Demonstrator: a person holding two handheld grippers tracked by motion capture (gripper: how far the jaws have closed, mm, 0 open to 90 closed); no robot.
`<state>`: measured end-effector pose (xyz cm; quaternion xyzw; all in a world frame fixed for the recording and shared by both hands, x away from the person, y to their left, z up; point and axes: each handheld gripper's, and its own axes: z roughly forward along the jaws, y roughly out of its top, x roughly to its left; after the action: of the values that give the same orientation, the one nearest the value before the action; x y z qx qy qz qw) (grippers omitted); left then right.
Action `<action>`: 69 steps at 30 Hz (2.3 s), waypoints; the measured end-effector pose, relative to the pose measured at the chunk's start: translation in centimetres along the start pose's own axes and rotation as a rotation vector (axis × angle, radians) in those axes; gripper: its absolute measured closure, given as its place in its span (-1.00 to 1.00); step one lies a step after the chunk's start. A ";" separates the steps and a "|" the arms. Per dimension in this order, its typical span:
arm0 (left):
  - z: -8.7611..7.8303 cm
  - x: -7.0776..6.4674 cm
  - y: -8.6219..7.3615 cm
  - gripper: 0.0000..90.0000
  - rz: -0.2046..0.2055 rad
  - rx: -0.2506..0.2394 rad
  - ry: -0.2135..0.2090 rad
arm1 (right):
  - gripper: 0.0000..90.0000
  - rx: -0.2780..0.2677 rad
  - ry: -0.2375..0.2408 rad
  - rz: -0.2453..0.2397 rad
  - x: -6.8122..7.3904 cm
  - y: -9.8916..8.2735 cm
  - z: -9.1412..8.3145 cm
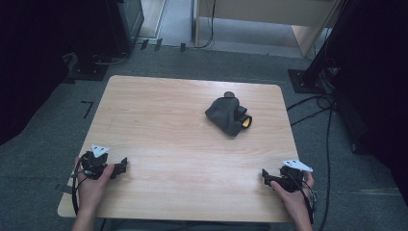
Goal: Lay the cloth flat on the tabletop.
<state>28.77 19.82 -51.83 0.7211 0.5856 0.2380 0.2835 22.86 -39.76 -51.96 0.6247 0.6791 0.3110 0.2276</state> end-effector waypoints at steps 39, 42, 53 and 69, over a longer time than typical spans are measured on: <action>0.4 -10.4 7.2 -0.97 0.154 -0.079 -0.113 | 0.91 -0.080 0.172 -0.046 9.3 13.1 9.8; 0.5 -11.7 8.1 -0.97 0.175 -0.092 -0.140 | 0.92 -0.103 0.224 -0.036 10.1 12.7 8.9; 0.3 -14.5 9.3 -0.90 0.226 -0.120 -0.201 | 0.42 -0.137 0.517 -0.115 12.9 10.5 4.0; 0.4 -15.5 8.6 -0.85 0.257 -0.121 -0.286 | 0.73 -0.034 0.415 -0.106 14.1 9.2 8.5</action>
<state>32.10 3.29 -46.39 0.7980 0.4270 0.2022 0.3740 33.68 -24.38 -50.34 0.5067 0.7379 0.4321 0.1095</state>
